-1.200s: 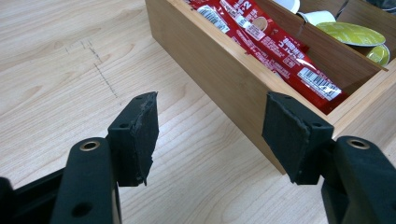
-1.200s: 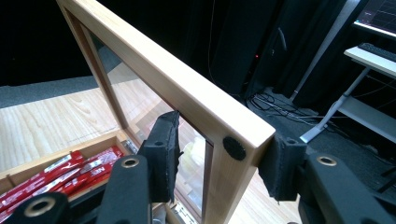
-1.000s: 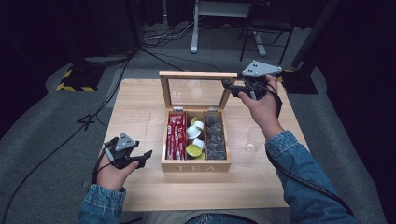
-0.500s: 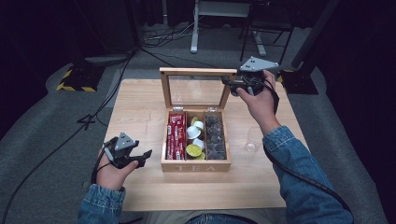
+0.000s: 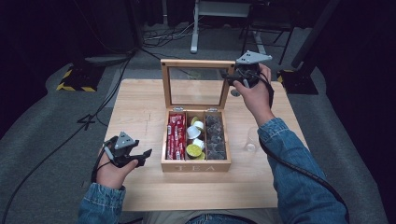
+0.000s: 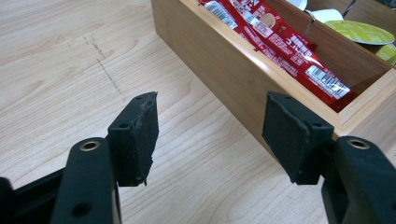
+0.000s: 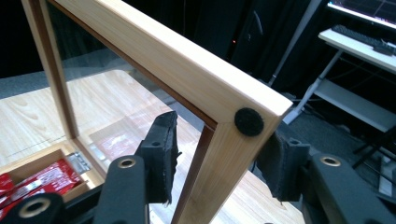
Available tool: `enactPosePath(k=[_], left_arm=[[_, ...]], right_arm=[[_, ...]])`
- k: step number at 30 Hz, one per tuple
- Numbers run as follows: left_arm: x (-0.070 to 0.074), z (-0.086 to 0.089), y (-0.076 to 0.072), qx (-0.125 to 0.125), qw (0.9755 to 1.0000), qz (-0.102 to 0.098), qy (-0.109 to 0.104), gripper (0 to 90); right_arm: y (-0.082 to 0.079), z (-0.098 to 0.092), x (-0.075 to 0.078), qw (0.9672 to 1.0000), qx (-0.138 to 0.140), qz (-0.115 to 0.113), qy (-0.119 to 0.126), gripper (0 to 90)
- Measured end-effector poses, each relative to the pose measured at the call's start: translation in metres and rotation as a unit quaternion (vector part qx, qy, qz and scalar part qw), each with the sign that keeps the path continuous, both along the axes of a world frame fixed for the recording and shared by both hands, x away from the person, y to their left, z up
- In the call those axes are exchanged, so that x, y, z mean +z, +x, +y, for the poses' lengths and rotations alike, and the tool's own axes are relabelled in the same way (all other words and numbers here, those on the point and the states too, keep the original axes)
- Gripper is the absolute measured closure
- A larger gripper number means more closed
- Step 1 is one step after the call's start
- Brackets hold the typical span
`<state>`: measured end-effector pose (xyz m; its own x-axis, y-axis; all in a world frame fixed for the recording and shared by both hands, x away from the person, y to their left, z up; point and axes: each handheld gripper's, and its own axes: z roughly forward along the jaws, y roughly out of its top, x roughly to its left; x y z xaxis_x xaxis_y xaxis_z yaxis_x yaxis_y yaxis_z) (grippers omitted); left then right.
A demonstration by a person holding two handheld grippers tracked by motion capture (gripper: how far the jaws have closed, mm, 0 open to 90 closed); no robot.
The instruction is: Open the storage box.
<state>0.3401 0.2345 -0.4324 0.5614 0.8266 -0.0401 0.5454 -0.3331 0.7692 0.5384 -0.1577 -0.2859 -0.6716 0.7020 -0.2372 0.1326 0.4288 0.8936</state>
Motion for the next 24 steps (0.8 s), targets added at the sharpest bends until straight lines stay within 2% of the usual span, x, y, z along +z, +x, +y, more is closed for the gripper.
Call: enactPosePath(k=[7,17,24], left_arm=[[0.000,0.001,0.000,0.000,1.0000,0.000,0.001,36.7],[-0.002,0.000,0.001,-0.001,1.0000,0.004,0.001,37.1],[-0.002,0.000,0.002,-0.003,1.0000,0.004,0.001,37.1]], right_arm=[[0.013,0.003,0.000,0.9999,-0.012,0.007,-0.004,49.5],[0.027,0.008,-0.013,0.9990,-0.033,0.020,-0.024,48.5],[0.036,0.010,-0.019,0.9983,-0.044,0.032,-0.021,47.4]])
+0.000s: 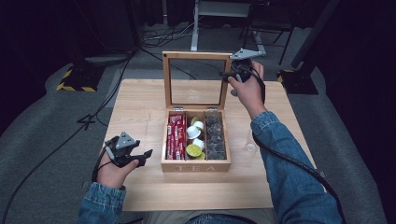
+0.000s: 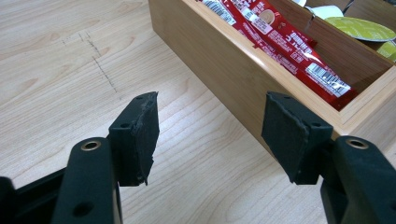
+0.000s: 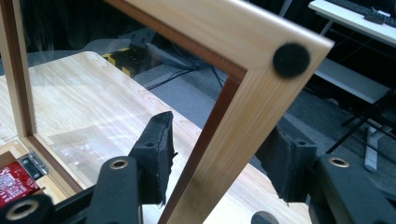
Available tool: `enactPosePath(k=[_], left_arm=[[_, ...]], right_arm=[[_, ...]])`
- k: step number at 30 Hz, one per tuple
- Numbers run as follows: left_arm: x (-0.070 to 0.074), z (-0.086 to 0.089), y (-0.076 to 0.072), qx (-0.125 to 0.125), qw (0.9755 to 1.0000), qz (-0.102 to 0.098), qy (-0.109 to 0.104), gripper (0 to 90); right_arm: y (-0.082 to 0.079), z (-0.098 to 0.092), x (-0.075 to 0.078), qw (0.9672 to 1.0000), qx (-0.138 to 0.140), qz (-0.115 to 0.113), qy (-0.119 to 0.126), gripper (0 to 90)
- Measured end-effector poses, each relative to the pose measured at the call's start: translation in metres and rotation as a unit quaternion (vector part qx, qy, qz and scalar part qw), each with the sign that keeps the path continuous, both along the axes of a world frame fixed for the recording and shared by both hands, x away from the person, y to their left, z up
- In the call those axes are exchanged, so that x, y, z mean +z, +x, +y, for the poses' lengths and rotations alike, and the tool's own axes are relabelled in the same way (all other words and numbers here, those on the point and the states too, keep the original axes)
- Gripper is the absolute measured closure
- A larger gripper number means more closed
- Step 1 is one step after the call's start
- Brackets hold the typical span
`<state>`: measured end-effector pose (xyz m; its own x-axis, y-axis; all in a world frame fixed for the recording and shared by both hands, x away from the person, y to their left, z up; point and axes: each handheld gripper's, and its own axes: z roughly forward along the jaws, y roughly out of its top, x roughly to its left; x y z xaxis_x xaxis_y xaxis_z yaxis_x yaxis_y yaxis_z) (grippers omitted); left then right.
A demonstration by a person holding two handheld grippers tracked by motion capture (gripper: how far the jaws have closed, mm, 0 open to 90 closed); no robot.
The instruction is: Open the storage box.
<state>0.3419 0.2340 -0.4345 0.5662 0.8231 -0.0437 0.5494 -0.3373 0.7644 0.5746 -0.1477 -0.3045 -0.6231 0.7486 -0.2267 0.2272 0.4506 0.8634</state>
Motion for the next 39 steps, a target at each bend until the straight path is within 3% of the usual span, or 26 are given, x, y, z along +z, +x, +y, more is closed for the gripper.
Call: enactPosePath(k=[15,25,33,39], left_arm=[[0.000,-0.001,0.000,-0.001,1.0000,0.001,-0.002,37.0],[-0.001,0.000,0.001,-0.001,1.0000,0.003,-0.002,37.0],[-0.001,0.000,0.004,-0.001,1.0000,0.004,-0.006,36.8],[-0.001,0.000,0.011,-0.002,1.0000,0.007,-0.006,36.4]], right_arm=[[0.012,-0.001,-0.027,0.9994,-0.017,0.027,-0.016,46.8],[0.015,0.001,-0.032,0.9990,-0.018,0.030,-0.029,47.0],[0.015,0.000,-0.034,0.9990,-0.029,0.034,0.002,29.1],[0.006,-0.012,-0.022,0.9983,-0.021,0.043,0.033,27.5]])
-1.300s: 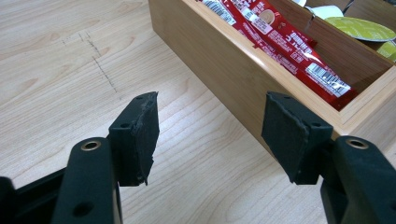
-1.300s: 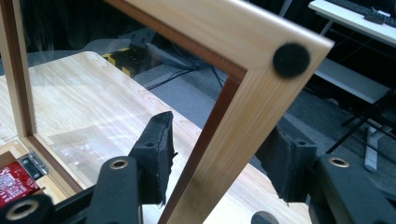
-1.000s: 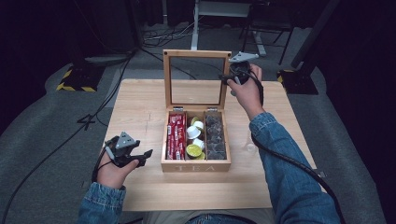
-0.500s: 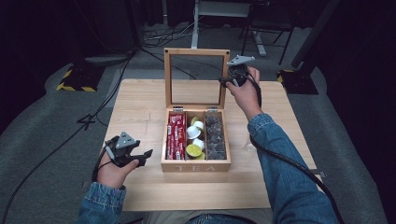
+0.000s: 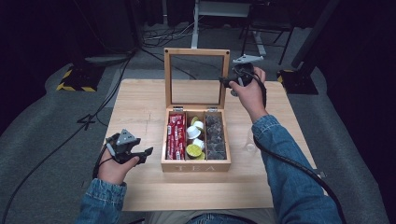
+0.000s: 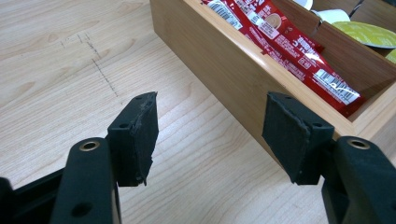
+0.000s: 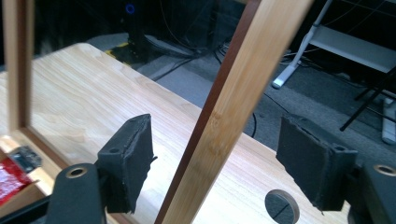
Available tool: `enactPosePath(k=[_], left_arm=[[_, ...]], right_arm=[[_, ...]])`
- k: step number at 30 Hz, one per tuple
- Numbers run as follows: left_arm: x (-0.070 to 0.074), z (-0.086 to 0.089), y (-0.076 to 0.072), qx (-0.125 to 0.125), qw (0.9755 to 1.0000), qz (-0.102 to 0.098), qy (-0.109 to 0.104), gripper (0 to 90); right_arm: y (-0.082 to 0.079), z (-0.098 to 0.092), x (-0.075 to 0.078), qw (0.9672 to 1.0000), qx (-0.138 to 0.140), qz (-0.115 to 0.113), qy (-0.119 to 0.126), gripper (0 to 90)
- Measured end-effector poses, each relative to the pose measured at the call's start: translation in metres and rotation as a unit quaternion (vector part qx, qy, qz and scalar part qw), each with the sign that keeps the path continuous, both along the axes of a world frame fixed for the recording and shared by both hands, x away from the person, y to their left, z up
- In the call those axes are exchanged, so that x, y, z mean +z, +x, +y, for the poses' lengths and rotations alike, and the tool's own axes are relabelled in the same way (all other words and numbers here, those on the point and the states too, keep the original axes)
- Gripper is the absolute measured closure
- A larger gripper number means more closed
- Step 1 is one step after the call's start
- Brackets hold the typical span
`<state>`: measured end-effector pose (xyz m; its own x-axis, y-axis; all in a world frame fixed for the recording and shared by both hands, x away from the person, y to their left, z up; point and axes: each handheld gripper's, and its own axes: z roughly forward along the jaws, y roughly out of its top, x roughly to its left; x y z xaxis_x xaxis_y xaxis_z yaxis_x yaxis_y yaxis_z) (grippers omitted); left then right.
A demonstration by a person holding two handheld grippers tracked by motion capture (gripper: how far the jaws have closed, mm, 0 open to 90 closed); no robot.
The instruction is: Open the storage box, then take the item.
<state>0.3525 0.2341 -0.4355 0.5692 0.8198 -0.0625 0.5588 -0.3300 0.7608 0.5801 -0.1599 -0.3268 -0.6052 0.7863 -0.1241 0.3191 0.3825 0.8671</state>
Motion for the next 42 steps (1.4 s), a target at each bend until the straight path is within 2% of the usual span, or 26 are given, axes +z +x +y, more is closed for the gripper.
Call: enactPosePath(k=[6,9,10,11,12,13,15,16,17,19,20,21,25,27,30,33,34,35,38,39,40,41,42], left_arm=[[0.000,-0.002,0.007,-0.002,1.0000,0.002,0.001,36.1],[0.001,-0.005,0.013,-0.008,1.0000,0.000,0.002,36.1],[0.001,-0.005,0.013,-0.008,1.0000,0.000,0.002,36.0],[0.002,-0.005,0.014,-0.010,0.9999,0.001,0.002,36.0],[0.002,-0.006,0.015,-0.010,1.0000,0.001,0.001,36.0],[0.002,-0.008,0.017,-0.013,0.9999,-0.001,0.000,36.0],[0.002,-0.009,0.018,-0.014,0.9999,-0.001,0.002,36.0],[0.002,-0.010,0.019,-0.015,0.9999,-0.003,0.002,35.9],[0.002,-0.011,0.020,-0.016,0.9999,-0.002,0.003,35.9],[0.001,-0.012,0.020,-0.018,0.9998,0.000,0.007,35.7],[0.001,-0.011,0.020,-0.017,0.9998,-0.001,0.009,35.7],[0.002,-0.010,0.019,-0.013,0.9999,0.001,0.009,35.6],[0.001,-0.009,0.017,-0.008,0.9999,0.002,0.007,35.1],[-0.002,-0.006,0.016,-0.005,0.9999,0.010,-0.004,34.0],[-0.004,-0.004,0.016,-0.001,1.0000,0.009,-0.001,33.1],[-0.011,-0.003,0.014,0.001,0.9998,0.018,0.004,32.0],[-0.014,-0.003,0.014,0.001,0.9997,0.023,0.005,32.0],[-0.017,-0.001,0.014,0.004,0.9995,0.030,0.008,31.5],[-0.021,0.000,0.014,0.005,0.9992,0.038,0.010,30.8],[-0.025,0.001,0.015,0.004,0.9989,0.043,0.015,30.3],[-0.025,0.001,0.015,0.004,0.9989,0.043,0.015,30.0],[-0.028,0.001,0.015,0.005,0.9987,0.049,0.014,29.2],[-0.030,0.002,0.015,0.004,0.9985,0.053,0.014,29.2]], right_arm=[[-0.016,-0.009,0.011,0.9998,0.015,0.009,0.007,28.8],[-0.034,-0.014,0.018,0.9994,0.030,0.010,0.016,29.4],[-0.034,-0.014,0.018,0.9994,0.030,0.010,0.016,29.4],[-0.043,-0.017,0.021,0.9991,0.034,0.012,0.024,29.6],[-0.043,-0.017,0.021,0.9991,0.034,0.012,0.024,29.6],[-0.053,-0.020,0.022,0.9987,0.038,0.013,0.031,30.1],[-0.058,-0.021,0.023,0.9985,0.041,0.015,0.033,30.5],[-0.067,-0.022,0.024,0.9982,0.045,0.017,0.036,30.9],[-0.067,-0.022,0.024,0.9982,0.045,0.017,0.036,30.9],[-0.081,-0.023,0.022,0.9974,0.057,0.018,0.040,31.0],[-0.081,-0.023,0.022,0.9974,0.057,0.018,0.040,31.0],[-0.090,-0.024,0.018,0.9967,0.065,0.021,0.043,30.9],[-0.100,-0.025,0.009,0.9960,0.071,0.028,0.046,31.0],[-0.105,-0.026,-0.002,0.9953,0.075,0.039,0.048,31.8],[-0.107,-0.028,-0.009,0.9953,0.071,0.047,0.046,32.8],[-0.111,-0.029,-0.022,0.9943,0.073,0.062,0.048,35.3],[-0.111,-0.029,-0.022,0.9943,0.073,0.062,0.048,35.3],[-0.112,-0.029,-0.028,0.9934,0.075,0.071,0.048,36.2],[-0.113,-0.028,-0.035,0.9925,0.078,0.080,0.050,37.3],[-0.112,-0.026,-0.041,0.9913,0.083,0.091,0.047,39.4],[-0.112,-0.026,-0.041,0.9913,0.083,0.091,0.047,39.4],[-0.113,-0.024,-0.048,0.9898,0.087,0.104,0.045,39.6],[-0.113,-0.024,-0.048,0.9898,0.087,0.104,0.045,39.6]])
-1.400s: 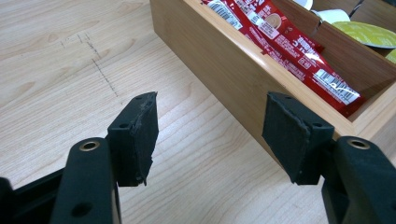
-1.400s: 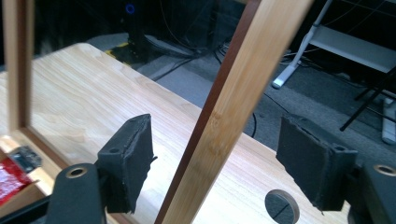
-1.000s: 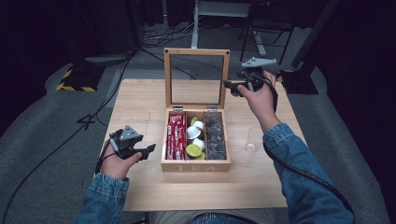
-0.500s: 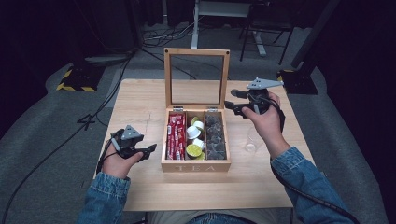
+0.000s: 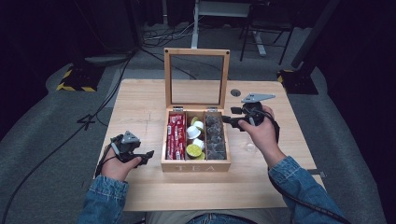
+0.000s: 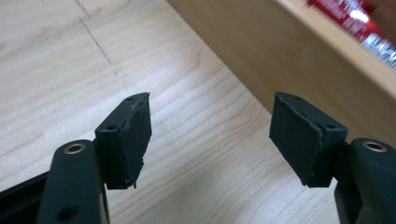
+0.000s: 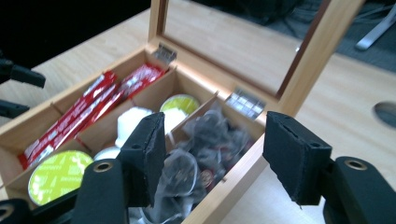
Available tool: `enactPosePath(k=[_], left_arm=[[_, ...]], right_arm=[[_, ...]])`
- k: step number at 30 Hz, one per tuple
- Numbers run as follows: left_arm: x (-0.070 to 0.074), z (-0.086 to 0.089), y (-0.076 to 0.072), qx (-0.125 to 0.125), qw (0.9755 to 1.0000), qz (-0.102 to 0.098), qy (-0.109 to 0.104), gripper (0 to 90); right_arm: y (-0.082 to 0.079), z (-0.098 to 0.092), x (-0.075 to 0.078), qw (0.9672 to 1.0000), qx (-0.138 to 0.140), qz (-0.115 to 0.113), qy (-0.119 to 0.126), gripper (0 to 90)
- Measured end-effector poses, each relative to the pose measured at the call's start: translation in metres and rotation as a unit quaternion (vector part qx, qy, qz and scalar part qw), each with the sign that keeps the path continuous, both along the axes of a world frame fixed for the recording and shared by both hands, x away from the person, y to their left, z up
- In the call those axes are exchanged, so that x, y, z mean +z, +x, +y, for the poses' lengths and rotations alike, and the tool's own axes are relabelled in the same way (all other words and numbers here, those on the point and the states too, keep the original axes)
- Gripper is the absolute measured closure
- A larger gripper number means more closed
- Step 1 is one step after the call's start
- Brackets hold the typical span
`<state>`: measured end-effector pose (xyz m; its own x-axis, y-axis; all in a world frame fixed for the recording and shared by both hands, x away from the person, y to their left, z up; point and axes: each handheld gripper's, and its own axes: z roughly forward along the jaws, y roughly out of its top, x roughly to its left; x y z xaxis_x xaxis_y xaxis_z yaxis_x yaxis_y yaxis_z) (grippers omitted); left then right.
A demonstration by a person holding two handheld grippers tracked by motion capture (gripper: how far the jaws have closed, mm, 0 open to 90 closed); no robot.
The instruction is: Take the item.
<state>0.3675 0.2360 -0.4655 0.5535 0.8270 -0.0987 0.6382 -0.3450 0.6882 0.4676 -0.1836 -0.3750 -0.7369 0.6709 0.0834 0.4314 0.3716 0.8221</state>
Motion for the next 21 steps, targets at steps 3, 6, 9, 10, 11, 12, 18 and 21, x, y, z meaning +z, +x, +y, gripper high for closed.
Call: enactPosePath(k=[3,6,9,10,11,12,18,21], left_arm=[[-0.005,-0.001,0.000,-0.001,0.9996,0.008,0.028,28.2],[-0.007,-0.002,-0.001,-0.002,0.9994,0.014,0.033,27.9],[-0.013,-0.003,-0.002,0.004,0.9993,0.013,0.034,27.5],[-0.014,-0.003,-0.002,0.002,0.9992,0.019,0.036,28.1],[-0.016,-0.003,-0.002,0.001,0.9991,0.019,0.037,28.2],[-0.017,-0.003,-0.002,0.003,0.9991,0.022,0.037,28.2],[-0.021,-0.004,-0.001,0.004,0.9989,0.026,0.038,27.4],[-0.023,-0.003,0.000,0.004,0.9989,0.027,0.038,27.3]], right_arm=[[-0.001,0.006,-0.010,0.9998,0.007,0.016,-0.007,39.8],[-0.001,0.010,-0.016,0.9996,0.012,0.022,-0.012,40.4],[-0.001,0.015,-0.024,0.9990,0.020,0.035,-0.018,41.0],[-0.001,0.017,-0.027,0.9988,0.022,0.039,-0.020,40.9],[-0.002,0.022,-0.032,0.9983,0.026,0.046,-0.023,40.7],[-0.002,0.022,-0.032,0.9983,0.026,0.046,-0.023,40.7],[-0.003,0.035,-0.044,0.9969,0.033,0.054,-0.047,40.8],[-0.002,0.041,-0.051,0.9961,0.034,0.055,-0.061,42.0]])
